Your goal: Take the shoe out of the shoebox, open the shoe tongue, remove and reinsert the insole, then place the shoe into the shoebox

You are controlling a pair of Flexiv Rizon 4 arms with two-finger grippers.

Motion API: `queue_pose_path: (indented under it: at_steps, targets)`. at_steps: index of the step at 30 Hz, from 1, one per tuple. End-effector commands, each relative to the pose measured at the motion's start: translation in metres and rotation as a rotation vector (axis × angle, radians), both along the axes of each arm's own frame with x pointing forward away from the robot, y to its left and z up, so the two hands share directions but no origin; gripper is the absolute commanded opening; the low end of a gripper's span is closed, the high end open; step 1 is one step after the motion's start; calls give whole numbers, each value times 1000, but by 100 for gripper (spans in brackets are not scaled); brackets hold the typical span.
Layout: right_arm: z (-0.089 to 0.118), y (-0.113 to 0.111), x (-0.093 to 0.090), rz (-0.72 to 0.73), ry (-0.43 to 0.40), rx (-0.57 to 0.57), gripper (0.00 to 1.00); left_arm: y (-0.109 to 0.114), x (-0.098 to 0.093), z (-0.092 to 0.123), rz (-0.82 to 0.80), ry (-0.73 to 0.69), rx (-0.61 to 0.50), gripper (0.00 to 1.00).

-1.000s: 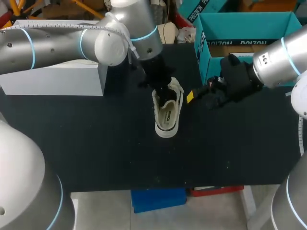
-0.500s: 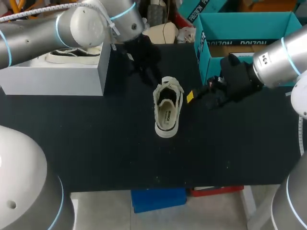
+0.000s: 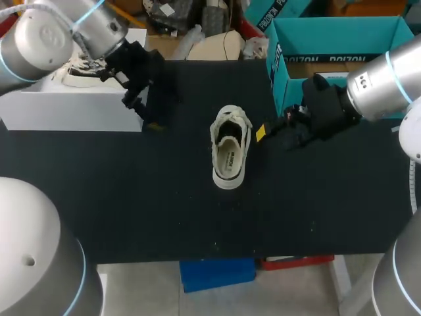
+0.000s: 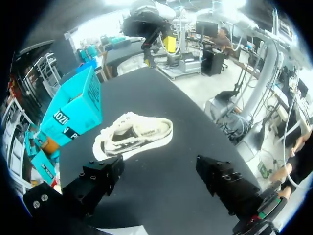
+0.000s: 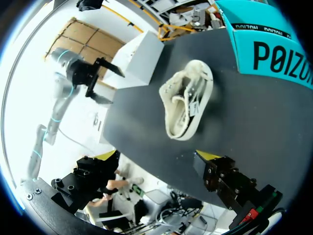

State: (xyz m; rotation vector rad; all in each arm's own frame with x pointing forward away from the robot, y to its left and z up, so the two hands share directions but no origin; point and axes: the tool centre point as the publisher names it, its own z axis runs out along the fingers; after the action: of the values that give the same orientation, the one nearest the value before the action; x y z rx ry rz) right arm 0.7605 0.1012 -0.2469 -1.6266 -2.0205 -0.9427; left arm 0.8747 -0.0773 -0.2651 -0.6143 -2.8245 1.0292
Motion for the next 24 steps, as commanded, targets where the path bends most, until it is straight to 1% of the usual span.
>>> queue_pose_path:
  at_steps: [1, 3, 6, 24]
  targets:
    - [0, 1, 1, 1, 2, -2, 100, 36, -42, 1, 282, -37, -136, 100]
    - [0, 1, 1, 1, 2, -2, 100, 40, -47, 2, 275, -36, -156, 100]
    - [0, 1, 1, 1, 2, -2, 100, 41, -53, 6, 225, -60, -154, 100]
    - [0, 1, 1, 1, 2, -2, 100, 41, -53, 6, 225, -60, -154, 100]
